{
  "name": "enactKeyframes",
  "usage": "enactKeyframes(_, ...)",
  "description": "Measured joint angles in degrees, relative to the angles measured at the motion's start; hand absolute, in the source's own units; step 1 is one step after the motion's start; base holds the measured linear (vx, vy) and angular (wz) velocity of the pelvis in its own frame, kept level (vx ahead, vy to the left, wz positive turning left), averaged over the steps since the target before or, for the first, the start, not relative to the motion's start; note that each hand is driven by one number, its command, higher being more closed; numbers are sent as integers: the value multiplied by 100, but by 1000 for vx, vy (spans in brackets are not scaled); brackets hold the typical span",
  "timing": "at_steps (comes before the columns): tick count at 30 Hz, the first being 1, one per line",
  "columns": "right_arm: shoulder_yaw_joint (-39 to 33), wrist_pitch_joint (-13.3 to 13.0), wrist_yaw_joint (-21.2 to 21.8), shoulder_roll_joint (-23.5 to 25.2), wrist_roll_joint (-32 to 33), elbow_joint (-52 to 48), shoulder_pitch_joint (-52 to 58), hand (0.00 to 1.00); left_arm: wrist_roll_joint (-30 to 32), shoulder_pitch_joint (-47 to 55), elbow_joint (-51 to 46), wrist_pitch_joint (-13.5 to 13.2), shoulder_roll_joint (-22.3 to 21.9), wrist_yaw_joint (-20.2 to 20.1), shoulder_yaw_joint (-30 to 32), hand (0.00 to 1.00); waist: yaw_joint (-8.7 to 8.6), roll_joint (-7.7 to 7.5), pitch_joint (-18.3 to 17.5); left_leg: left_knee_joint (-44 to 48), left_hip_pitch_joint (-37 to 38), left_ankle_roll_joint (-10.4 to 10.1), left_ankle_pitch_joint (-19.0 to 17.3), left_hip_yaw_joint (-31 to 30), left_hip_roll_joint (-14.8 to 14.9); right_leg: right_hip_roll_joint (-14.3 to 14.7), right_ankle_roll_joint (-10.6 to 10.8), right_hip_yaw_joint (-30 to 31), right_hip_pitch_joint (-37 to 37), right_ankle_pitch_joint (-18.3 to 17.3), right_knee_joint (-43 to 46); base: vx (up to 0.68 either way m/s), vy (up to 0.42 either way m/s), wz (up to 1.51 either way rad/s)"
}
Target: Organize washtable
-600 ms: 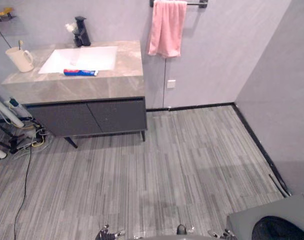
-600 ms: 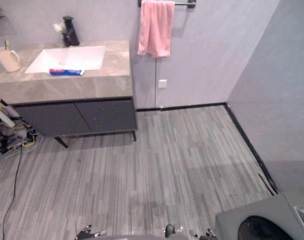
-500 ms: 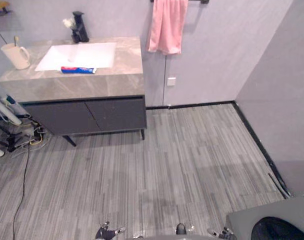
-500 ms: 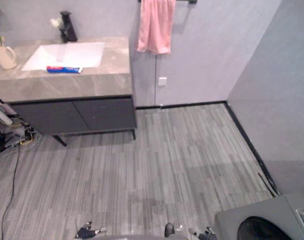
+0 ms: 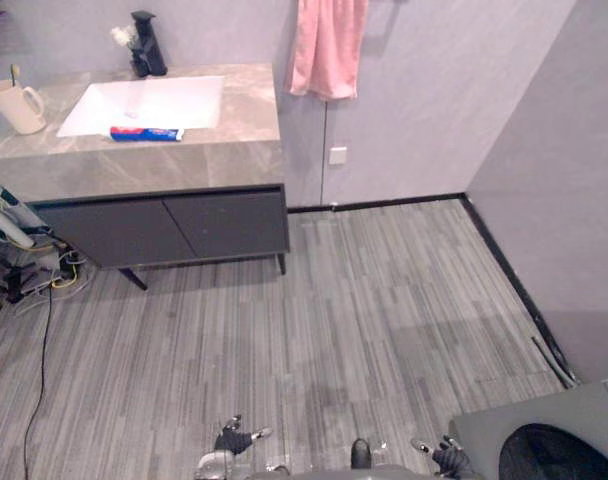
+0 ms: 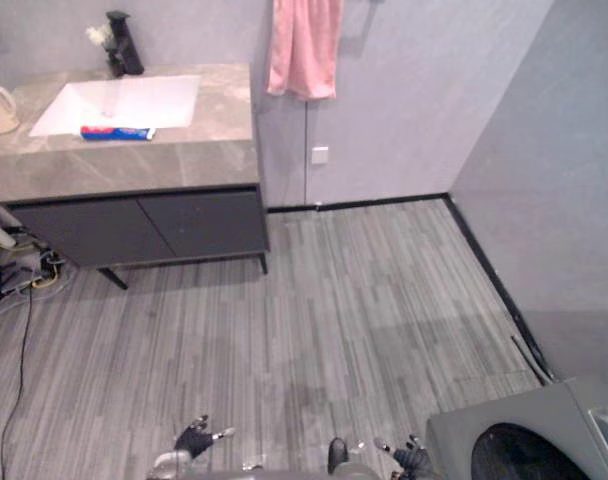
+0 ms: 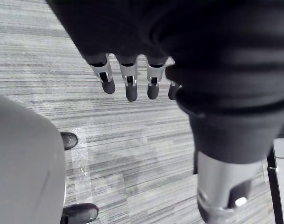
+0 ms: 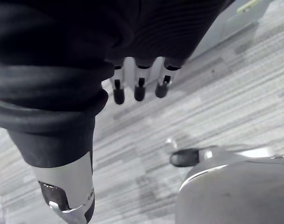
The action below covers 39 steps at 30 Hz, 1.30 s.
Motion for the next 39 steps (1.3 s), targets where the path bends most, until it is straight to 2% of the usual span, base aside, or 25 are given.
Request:
enactKeyframes(10,-3,1,1,-2,-36,-23,-125,0,-5,-154,55,4,42,3,-3,0,7,-112,212,-126,-48,10,-7,359,33,53,-14,287,-336,-43,163,-10,-12,-19)
enactKeyframes(12,-43,-1,3,-14,-35,-60,-274,0,-12,-229,50,9,102,0,-17,0,-3,-117,378,-82,-123,35,-25,567,62,52,-7,287,-1001,-542,1290,47,-5,-40)
enactKeyframes(13,-66,-1,4,-12,-32,-61,-297,0,-12,-251,50,10,104,0,-20,0,-2,-126,416,-78,-102,35,-27,621,53,31,22,236,-1153,-665,1604,28,-12,-30)
enactKeyframes(14,-110,0,5,-12,-29,-111,-328,0,-11,-294,49,11,102,3,-50,0,-9,-119,502,-73,-18,26,-33,696,27,-72,57,-36,-1456,-865,2317,24,-8,-20)
enactKeyframes(17,-131,-2,4,-24,-28,-240,-325,0,-12,-316,47,11,92,5,-72,0,-38,-65,581,-96,203,-26,-81,775,72,-187,142,-450,-1706,-963,3024,63,-13,-20)
enactKeyframes(18,-181,-16,6,-48,-27,-277,-326,0,-15,-380,45,11,44,6,-115,0,-79,-36,637,-133,304,55,-183,758,99,-324,130,-688,-1862,-1262,3328,71,-7,-17)
enactKeyframes(19,-185,3,4,-19,-23,-253,-366,0,-17,-376,45,12,105,12,-116,0,-78,-71,703,-121,416,-6,-253,817,90,-508,90,-797,-1903,-1276,3184,78,-20,-17)
enactKeyframes(21,-185,2,3,1,-24,-260,-399,0,-18,-355,46,25,157,17,-109,0,-78,-122,711,-26,507,-140,-445,915,245,-629,114,-856,-2035,-1219,2822,151,-122,-27)
enactKeyframes(23,-185,3,0,0,-29,-260,-419,0,-15,-378,45,25,153,18,-111,0,-156,-96,722,102,514,-358,-629,907,510,-624,89,-930,-2173,-817,2437,220,-222,-13)
enactKeyframes(24,-200,3,1,-11,-32,-254,-410,0,-14,-405,46,24,150,14,-106,0,-165,-70,733,106,551,-483,-746,914,679,-556,-37,-1045,-2231,-576,2652,284,-285,4)
enactKeyframes(25,-203,-4,2,-55,-33,-263,-383,0,-8,-423,48,23,87,-3,-87,0,-217,18,680,41,606,-563,-713,905,885,-424,-165,-1167,-2355,-1031,3035,409,-309,4)
enactKeyframes(26,-229,12,-1,-36,-38,-233,-399,0,-9,-498,43,3,-21,-13,-1,0,-170,40,688,401,460,-680,-594,889,971,-394,-284,-1201,-2434,-1293,3262,374,-268,12)
enactKeyframes(27,-246,12,-1,-37,-37,-224,-401,0,-10,-513,38,3,-73,-8,34,0,-175,48,689,764,295,-708,-556,822,1028,-393,-321,-1233,-2407,-1354,3296,400,-278,12)
enactKeyframes(28,-275,12,-2,-35,-34,-224,-400,0,-12,-516,32,4,-136,-8,77,0,-207,60,691,1569,-62,-700,-488,649,1134,-384,-427,-1293,-2278,-1447,3274,407,-330,28)
enactKeyframes(29,-279,12,-6,-58,-23,-225,-400,0,-21,-513,-19,10,-186,-15,88,0,-251,140,746,3001,-658,-552,-301,383,1360,-296,-536,-1424,-1904,-1497,3068,425,-320,29)
enactKeyframes(30,-277,11,-11,-78,-11,-224,-404,0,-27,-507,-88,2,-198,-11,93,0,-242,190,780,3705,-926,-533,-307,317,1486,-195,-565,-1450,-1658,-1506,2921,450,-269,10)
enactKeyframes(31,-245,1,-19,-86,33,-221,-410,0,-36,-502,-211,-13,-186,4,119,0,-156,215,802,4765,-1268,-556,-339,283,1596,-79,-620,-1465,-1204,-1510,2640,358,-174,-8)
enactKeyframes(33,-232,-19,-23,-2,42,-264,-447,0,-108,-506,-316,-66,-216,25,202,0,-123,111,863,5289,-1667,-552,-342,376,1472,-9,-647,-1442,-546,-1527,2187,434,-159,-7)
enactKeyframes(35,-236,-34,-35,63,88,-257,-541,0,-199,-515,-459,-114,-250,33,242,0,-44,100,872,5066,-2063,-487,-385,622,1288,17,-646,-1361,-112,-1526,1809,437,-96,-18)
enactKeyframes(36,-239,-38,-48,81,91,-254,-609,0,-259,-536,-519,-158,-251,48,244,0,19,99,875,4595,-2344,-406,-433,706,1072,5,-644,-1272,118,-1525,1569,464,6,-31)
enactKeyframes(37,-246,-38,-56,167,92,-253,-676,0,-270,-554,-531,-182,-245,77,247,0,45,77,889,3752,-2489,-392,-429,741,789,-53,-637,-1228,347,-1525,1358,390,21,-29)
enactKeyframes(38,-247,-45,-72,171,92,-253,-717,0,-286,-559,-536,-195,-247,103,240,0,55,70,894,3244,-2544,-377,-402,731,637,-90,-608,-1209,452,-1542,1262,432,106,-31)
enactKeyframes(39,-244,-53,-110,192,92,-253,-767,0,-325,-593,-540,-196,-257,115,232,0,136,82,902,2141,-2593,-454,-252,677,373,-134,-499,-1121,672,-1608,1073,357,127,-38)
